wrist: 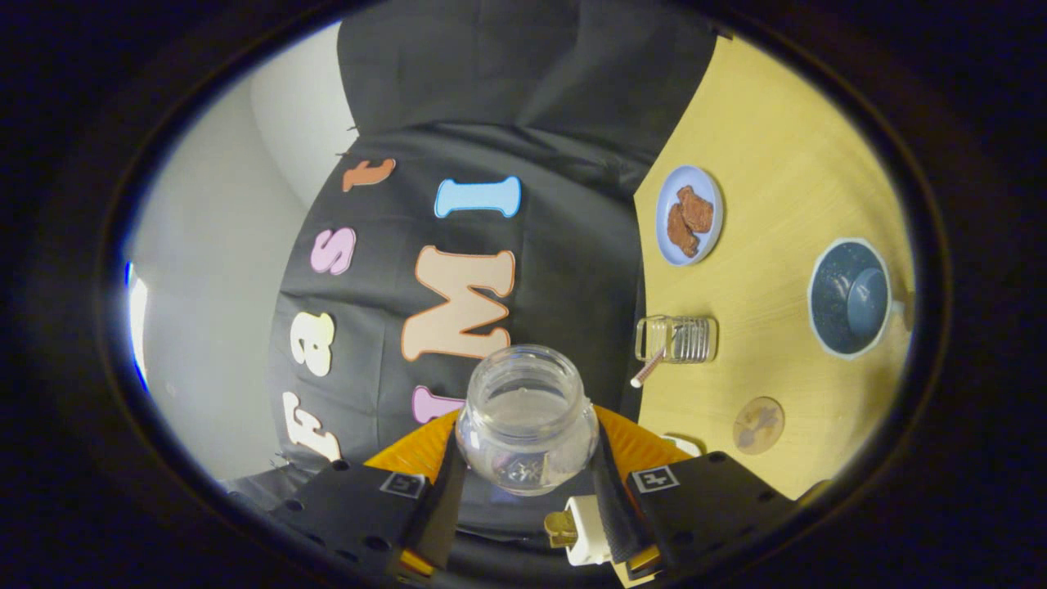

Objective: Take the bottle from table, then pour the juice into the cup, finally place the bottle on the coaster

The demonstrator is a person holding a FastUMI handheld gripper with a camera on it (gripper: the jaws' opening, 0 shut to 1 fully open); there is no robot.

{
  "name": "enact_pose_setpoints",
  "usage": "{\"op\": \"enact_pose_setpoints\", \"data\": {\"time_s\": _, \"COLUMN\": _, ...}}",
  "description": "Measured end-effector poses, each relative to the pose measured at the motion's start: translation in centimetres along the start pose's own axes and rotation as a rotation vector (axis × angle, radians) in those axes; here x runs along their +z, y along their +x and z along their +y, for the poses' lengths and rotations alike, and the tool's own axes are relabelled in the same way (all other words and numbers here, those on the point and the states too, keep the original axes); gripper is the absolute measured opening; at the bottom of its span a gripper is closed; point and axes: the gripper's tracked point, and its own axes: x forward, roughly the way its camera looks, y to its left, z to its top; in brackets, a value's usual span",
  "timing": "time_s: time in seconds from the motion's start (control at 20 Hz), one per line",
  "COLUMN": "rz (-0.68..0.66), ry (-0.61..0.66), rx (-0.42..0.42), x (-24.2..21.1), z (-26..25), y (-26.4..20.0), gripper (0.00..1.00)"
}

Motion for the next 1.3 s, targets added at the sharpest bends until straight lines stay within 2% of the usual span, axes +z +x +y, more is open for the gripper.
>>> {"op": "enact_pose_setpoints", "data": {"time_s": 1.3, "rz": -0.102, "ry": 0.218, "rx": 0.05, "x": 2.3, "z": 2.3, "y": 0.3, "gripper": 0.76}}
